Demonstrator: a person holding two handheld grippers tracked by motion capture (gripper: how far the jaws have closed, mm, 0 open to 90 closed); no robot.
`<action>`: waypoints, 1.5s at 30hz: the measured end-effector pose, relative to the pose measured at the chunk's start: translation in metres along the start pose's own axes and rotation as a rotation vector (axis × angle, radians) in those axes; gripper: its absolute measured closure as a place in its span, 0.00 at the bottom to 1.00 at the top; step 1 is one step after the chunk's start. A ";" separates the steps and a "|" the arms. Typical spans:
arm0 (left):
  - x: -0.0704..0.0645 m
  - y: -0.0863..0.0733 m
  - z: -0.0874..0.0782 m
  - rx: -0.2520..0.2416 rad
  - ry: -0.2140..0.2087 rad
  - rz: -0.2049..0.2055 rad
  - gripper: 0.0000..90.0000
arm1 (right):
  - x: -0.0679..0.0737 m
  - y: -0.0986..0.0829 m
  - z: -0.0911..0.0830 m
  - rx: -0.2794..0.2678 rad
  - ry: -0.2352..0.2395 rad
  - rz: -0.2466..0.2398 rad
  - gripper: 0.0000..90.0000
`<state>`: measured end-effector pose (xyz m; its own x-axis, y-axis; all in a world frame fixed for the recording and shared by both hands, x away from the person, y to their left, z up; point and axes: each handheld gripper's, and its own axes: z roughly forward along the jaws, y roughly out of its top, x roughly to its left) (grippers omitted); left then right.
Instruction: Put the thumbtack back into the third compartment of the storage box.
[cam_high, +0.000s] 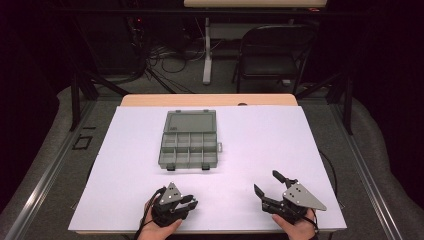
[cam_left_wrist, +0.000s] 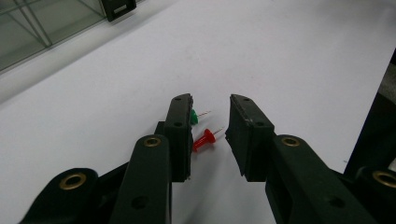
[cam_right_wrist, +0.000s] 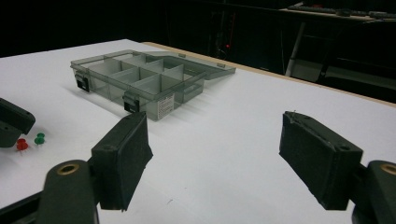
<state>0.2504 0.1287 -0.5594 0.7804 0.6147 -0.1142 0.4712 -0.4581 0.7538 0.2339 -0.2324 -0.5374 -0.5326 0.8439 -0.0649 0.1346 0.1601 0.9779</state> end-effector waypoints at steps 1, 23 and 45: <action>0.000 0.000 0.000 0.002 0.001 0.000 0.78 | 0.000 0.000 0.000 0.000 0.000 0.000 0.26; -0.004 -0.002 0.005 0.057 0.006 0.032 0.90 | -0.001 0.000 0.000 0.004 0.001 0.004 0.26; -0.004 -0.001 0.004 0.065 -0.003 -0.004 0.92 | -0.001 0.000 0.000 0.002 0.002 0.003 0.26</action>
<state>0.2486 0.1240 -0.5624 0.7795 0.6149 -0.1196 0.5003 -0.4962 0.7095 0.2340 -0.2333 -0.5373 -0.5343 0.8430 -0.0619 0.1380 0.1592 0.9776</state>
